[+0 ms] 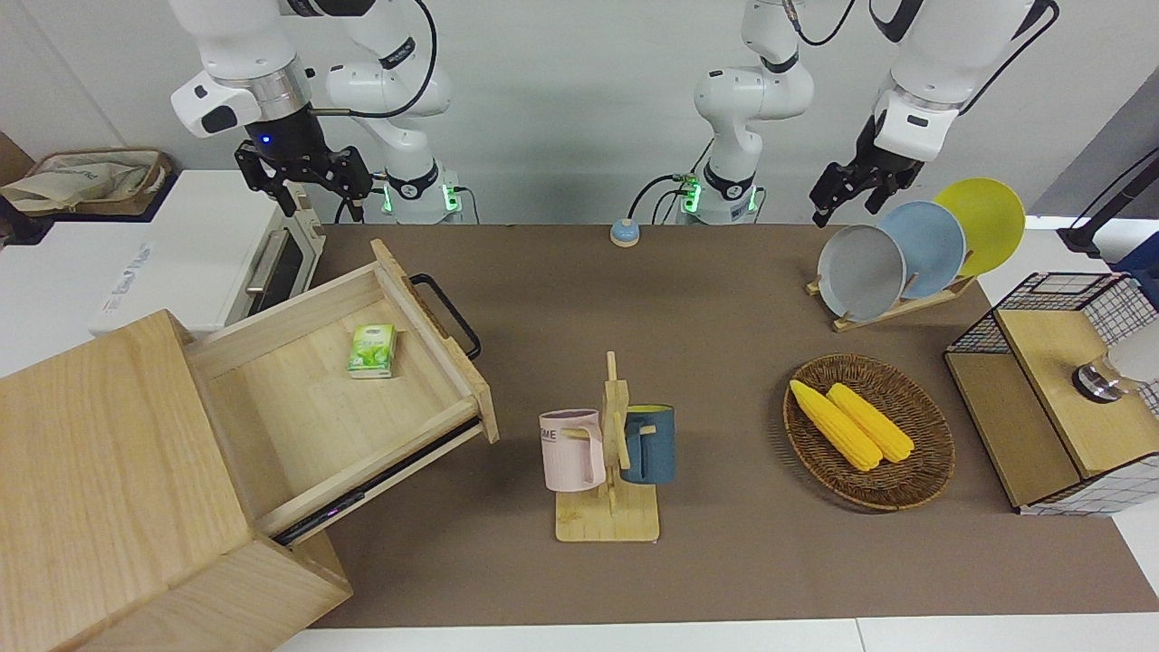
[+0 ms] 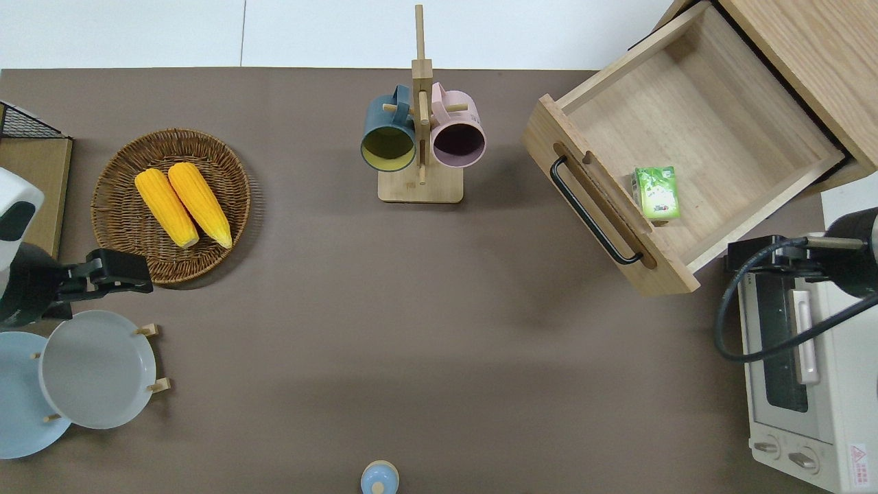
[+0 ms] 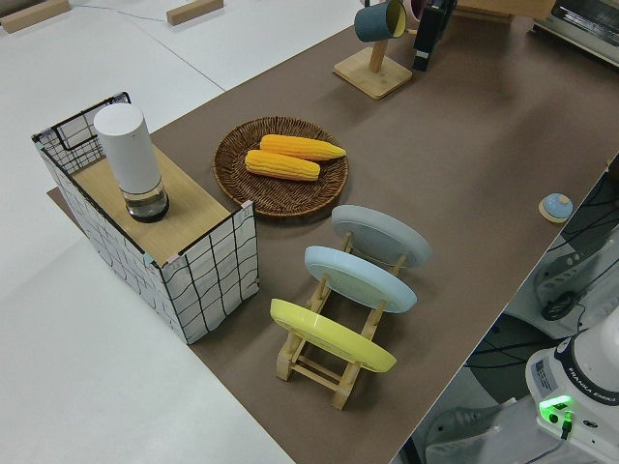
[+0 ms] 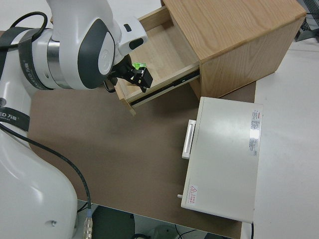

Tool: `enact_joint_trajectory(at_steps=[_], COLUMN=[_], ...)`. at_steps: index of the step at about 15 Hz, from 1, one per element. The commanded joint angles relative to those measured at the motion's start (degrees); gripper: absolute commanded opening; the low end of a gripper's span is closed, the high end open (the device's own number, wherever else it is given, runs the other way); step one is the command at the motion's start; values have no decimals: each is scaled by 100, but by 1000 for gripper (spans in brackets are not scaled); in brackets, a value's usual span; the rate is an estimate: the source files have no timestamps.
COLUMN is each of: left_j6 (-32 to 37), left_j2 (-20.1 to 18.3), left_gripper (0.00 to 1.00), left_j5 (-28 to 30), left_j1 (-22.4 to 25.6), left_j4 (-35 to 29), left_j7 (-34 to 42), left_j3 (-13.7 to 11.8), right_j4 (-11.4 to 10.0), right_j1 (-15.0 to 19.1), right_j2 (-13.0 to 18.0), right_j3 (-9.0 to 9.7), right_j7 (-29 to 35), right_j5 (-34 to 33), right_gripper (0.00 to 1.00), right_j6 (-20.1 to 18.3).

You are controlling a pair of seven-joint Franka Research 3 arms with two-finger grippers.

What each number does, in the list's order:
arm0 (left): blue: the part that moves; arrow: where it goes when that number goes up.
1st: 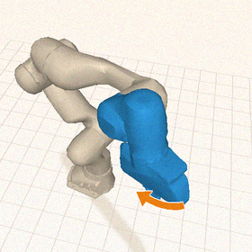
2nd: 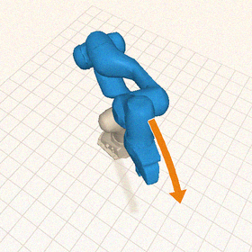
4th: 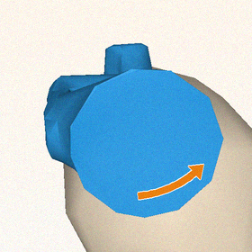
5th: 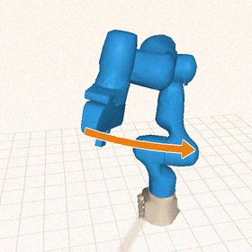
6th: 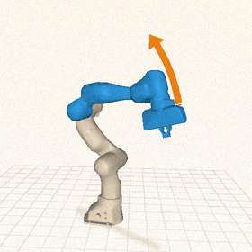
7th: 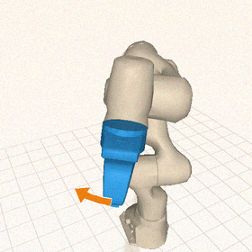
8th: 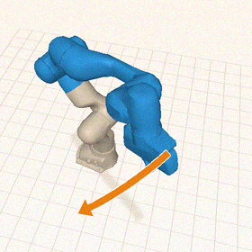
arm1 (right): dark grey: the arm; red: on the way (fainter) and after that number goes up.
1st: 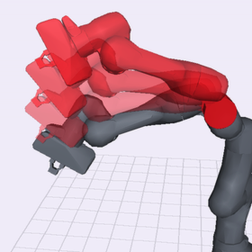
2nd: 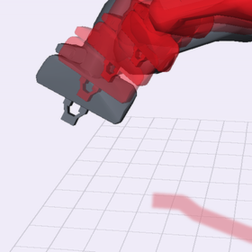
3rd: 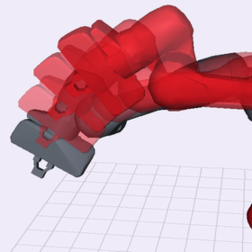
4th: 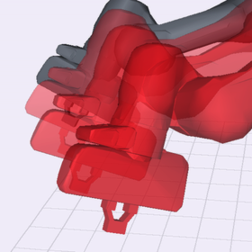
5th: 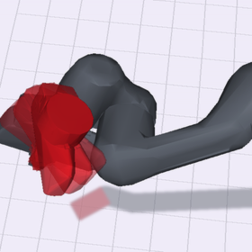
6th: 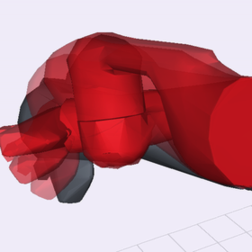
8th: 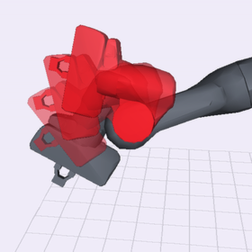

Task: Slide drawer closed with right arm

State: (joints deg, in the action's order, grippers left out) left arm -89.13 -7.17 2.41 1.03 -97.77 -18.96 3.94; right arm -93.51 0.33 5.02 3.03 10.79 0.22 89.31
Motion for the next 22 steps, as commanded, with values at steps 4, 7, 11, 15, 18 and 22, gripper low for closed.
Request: enact_joint_trajectory(at_steps=[4,7,11,15,18,22], left_j6=[89,98,89,98,89,98], left_j2=[-48,-48,-48,-48,-48,-48], left_gripper=[993,993,993,993,993,993], left_j5=[5,5,5,5,5,5], left_j1=[-6,-6,-6,-6,-6,-6], left_j4=[21,21,21,21,21,21], left_j7=[51,51,51,51,51,51], left_j3=[-25,-25,-25,-25,-25,-25], right_j4=[26,26,26,26,26,26], right_j1=[-86,-94,-130,-156,-209,-305], right_j2=[60,60,60,60,69,121], right_j3=[75,75,83,83,75,109], right_j7=[-112,-121,-112,-94,-59,484], right_j5=[-250,-250,-224,-127,-119,-101], right_gripper=[992,992,992,962,562,116], right_j6=[-98,-98,-98,-186,-326,-449])
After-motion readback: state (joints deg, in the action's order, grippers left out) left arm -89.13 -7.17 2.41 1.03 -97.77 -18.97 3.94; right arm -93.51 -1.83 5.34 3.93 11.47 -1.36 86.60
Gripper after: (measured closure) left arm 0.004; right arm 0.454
